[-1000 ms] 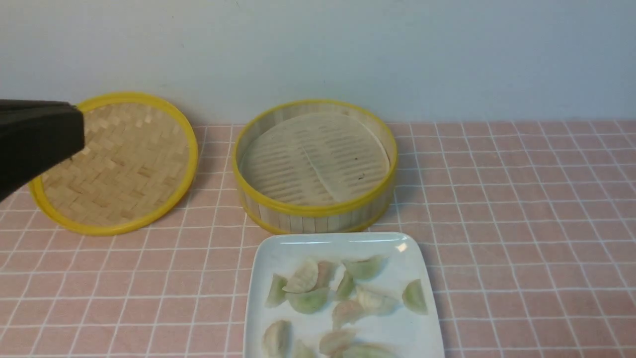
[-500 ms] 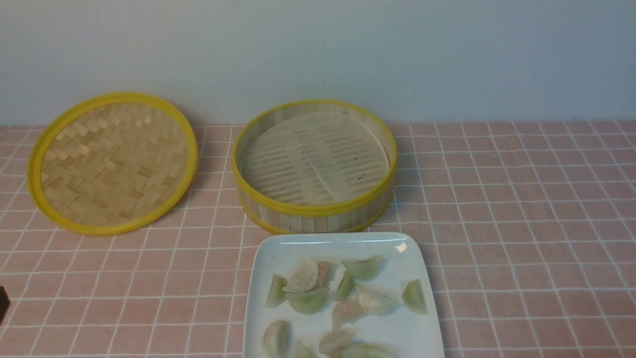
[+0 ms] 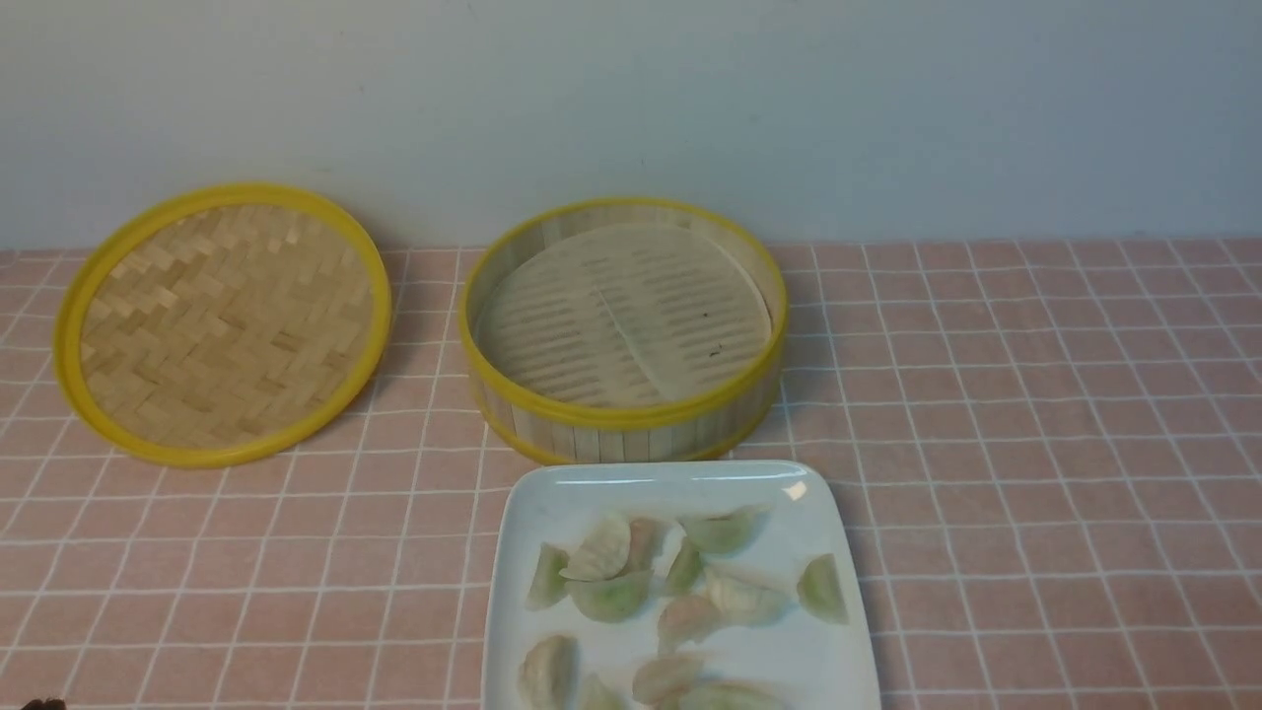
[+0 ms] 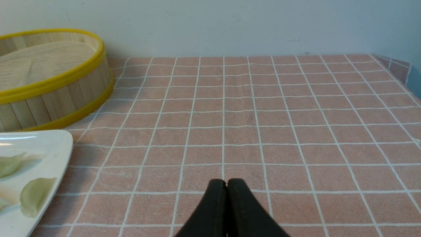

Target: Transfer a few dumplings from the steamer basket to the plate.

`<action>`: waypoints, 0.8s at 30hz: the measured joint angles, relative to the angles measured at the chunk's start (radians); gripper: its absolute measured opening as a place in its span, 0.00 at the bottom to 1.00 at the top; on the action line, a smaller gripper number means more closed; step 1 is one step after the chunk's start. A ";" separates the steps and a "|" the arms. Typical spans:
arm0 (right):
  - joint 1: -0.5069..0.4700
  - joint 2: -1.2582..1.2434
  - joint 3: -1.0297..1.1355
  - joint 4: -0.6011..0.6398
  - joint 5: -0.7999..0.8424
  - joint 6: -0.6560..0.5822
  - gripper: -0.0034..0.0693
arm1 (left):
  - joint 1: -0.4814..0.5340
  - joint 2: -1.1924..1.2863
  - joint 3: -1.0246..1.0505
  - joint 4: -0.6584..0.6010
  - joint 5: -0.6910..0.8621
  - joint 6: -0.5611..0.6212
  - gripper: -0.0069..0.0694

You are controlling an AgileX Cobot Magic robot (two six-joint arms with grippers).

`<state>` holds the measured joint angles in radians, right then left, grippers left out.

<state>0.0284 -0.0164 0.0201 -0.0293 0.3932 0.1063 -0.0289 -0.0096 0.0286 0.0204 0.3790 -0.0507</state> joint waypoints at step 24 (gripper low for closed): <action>0.000 0.000 0.000 0.000 0.000 0.000 0.03 | 0.000 0.000 0.000 -0.012 0.000 0.000 0.08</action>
<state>0.0284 -0.0164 0.0201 -0.0293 0.3932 0.1063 -0.0289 -0.0096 0.0286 0.0086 0.3790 -0.0507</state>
